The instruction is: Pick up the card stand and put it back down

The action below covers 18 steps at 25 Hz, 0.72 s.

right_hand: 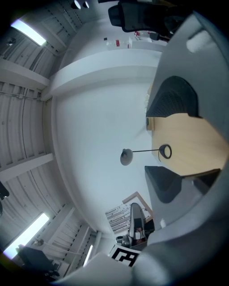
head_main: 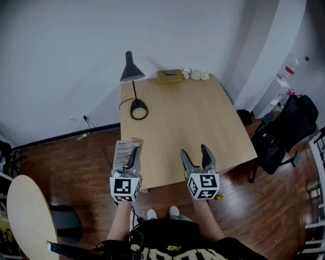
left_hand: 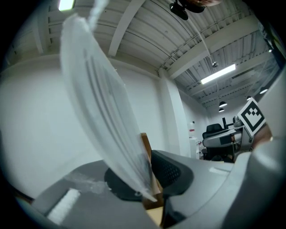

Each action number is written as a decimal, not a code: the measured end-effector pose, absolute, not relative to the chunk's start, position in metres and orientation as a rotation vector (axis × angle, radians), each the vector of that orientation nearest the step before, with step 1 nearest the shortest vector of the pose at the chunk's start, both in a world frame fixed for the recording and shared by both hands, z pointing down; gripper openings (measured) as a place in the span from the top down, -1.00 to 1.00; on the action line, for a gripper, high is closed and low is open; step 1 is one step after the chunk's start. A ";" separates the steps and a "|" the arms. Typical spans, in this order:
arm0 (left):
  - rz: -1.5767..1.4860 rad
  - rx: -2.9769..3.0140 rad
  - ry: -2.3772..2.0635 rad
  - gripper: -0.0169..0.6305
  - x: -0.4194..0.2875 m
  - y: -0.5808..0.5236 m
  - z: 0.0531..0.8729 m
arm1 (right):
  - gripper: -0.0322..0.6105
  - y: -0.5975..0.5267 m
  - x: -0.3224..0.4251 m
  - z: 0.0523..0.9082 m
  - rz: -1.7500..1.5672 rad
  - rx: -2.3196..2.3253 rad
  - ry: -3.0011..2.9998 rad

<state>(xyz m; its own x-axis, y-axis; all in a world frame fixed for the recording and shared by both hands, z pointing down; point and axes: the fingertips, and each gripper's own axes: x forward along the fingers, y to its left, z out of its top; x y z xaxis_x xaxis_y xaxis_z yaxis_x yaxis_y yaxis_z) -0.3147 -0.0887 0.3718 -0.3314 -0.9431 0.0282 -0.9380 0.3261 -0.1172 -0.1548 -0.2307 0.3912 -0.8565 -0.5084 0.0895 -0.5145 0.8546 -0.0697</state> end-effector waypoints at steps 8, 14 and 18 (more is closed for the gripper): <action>-0.191 -2.038 2.343 0.76 -0.262 -0.156 0.383 | -0.18 -0.263 -0.067 0.399 0.173 1.123 -2.852; -0.193 -2.259 2.125 0.76 -0.194 -0.210 0.397 | -0.17 -0.278 0.001 0.411 0.198 1.347 -2.756; -0.227 -2.381 1.977 0.76 -0.156 -0.240 0.405 | -0.17 -0.283 0.042 0.420 0.229 1.464 -2.687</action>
<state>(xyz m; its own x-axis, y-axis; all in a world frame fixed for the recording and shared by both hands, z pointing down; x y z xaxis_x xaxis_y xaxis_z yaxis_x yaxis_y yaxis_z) -0.1560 -0.2402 0.4052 0.1779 -0.9801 0.0878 -0.9745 -0.1879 -0.1229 0.0416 -0.2829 0.4203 -0.5428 -0.8289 0.1354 -0.8399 0.5343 -0.0957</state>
